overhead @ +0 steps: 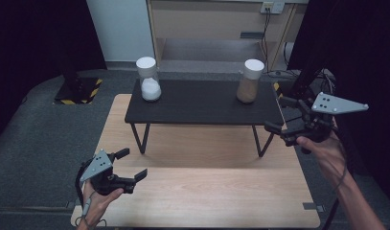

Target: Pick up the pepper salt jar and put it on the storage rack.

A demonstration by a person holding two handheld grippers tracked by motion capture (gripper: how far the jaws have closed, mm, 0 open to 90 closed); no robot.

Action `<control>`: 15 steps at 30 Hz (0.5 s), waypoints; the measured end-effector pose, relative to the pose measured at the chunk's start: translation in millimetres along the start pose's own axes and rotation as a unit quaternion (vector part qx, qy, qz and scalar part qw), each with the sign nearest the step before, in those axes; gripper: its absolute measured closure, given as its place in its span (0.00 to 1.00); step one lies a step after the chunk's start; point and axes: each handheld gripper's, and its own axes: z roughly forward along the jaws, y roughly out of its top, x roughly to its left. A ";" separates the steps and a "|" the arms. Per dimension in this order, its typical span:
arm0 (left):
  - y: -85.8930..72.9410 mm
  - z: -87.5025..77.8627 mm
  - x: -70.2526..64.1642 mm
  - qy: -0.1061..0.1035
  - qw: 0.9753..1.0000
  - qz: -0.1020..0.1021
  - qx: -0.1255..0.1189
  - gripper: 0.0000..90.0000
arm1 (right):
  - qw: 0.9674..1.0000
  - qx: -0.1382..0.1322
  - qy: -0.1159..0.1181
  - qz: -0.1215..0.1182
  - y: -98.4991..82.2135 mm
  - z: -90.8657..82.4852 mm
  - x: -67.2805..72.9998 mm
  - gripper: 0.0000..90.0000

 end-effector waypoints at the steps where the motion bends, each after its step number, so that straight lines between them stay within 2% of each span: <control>1: 0.1 0.2 0.0 0.000 1.000 0.000 0.000 0.01 | 1.000 0.002 0.001 0.003 -4.1 -0.1 1.2 0.04; 6: 0.1 0.6 -0.3 0.000 1.000 0.000 0.000 0.01 | 1.000 0.001 -0.011 0.013 -25.0 -1.9 10.2 0.04; 8: 0.3 0.9 -0.3 0.000 1.000 0.001 0.001 0.01 | 1.000 0.006 -0.020 0.007 -31.0 -2.9 16.0 0.05; 11: 0.3 1.0 -0.2 -0.001 1.000 0.001 0.001 0.01 | 0.999 0.007 -0.028 0.014 -44.3 -4.4 22.6 0.05; 15: 0.1 0.6 -0.4 0.000 1.000 0.001 0.000 0.01 | 0.999 0.019 -0.036 0.016 -60.5 -3.9 31.8 0.05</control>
